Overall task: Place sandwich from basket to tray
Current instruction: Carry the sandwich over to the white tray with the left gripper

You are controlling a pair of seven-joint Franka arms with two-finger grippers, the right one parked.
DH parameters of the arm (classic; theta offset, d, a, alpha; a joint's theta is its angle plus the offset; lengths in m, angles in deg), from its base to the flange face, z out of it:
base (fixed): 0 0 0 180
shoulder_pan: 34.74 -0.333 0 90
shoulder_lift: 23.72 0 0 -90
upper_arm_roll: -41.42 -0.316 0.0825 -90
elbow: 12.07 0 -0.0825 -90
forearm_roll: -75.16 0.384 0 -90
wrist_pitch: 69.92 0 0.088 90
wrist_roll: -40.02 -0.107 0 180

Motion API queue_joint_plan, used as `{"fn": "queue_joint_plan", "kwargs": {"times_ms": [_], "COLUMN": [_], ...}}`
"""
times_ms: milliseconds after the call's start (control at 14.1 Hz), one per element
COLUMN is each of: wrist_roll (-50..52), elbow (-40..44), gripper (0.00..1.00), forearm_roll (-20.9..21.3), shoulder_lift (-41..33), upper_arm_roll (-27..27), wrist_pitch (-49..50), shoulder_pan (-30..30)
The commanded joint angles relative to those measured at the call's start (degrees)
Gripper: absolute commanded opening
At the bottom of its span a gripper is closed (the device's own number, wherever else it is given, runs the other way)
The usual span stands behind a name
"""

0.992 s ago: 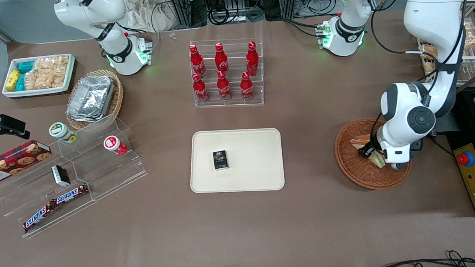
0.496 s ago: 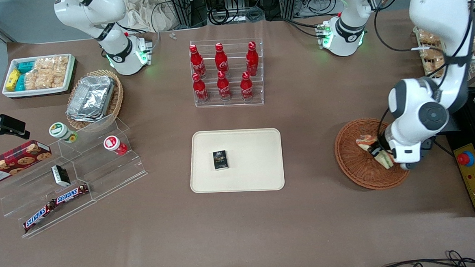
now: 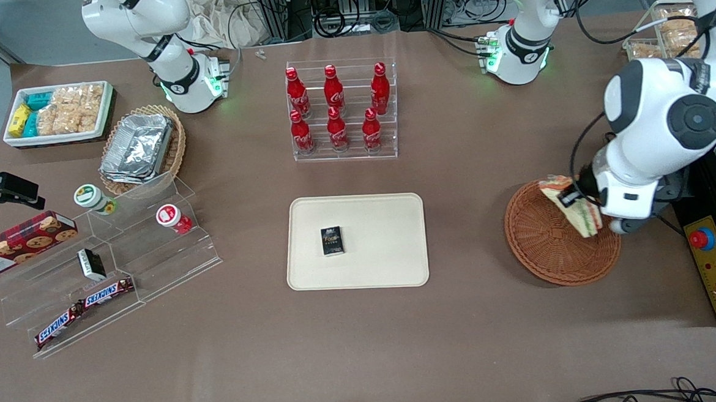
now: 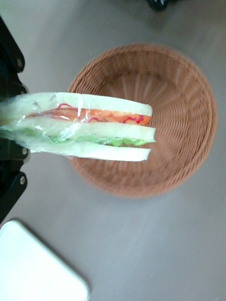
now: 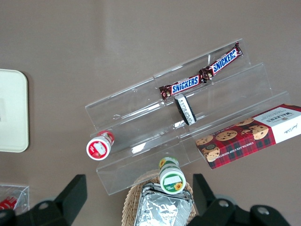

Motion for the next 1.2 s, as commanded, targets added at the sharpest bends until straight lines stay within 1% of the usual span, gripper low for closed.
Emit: {"fn": "queue_joint_plan", "kwargs": {"times_ms": [0, 213, 354, 567, 709, 780, 992, 1063, 1134], "wrist_roll": [-1.5, -3.2, -3.5, -3.5, -4.5, -5.3, -6.4, -5.4, -5.1], "elbow": [4.0, 6.6, 7.2, 7.3, 7.3, 7.4, 7.6, 8.2, 9.2], "gripper": [0.0, 0.0, 0.0, 0.0, 0.0, 0.0, 0.0, 0.0, 0.0], "forearm_roll": [-0.7, -0.1, 0.2, 1.8, 5.1, 5.6, 6.3, 7.3, 7.4], "shoulder_lift": [2.5, 5.5, 7.7, 11.3, 15.2, 17.5, 22.6, 24.0, 25.7], "upper_arm_roll": [4.8, 11.3, 14.5, 14.6, 14.8, 14.8, 14.8, 14.8, 14.6], "wrist_pitch": [1.5, 0.3, -2.9, -7.2, -11.2, -14.1, -20.2, -21.5, -21.7], "shoulder_pan": [0.4, 0.4, 1.8, 7.1, 8.5, 10.0, 11.1, 12.1, 13.1]}}
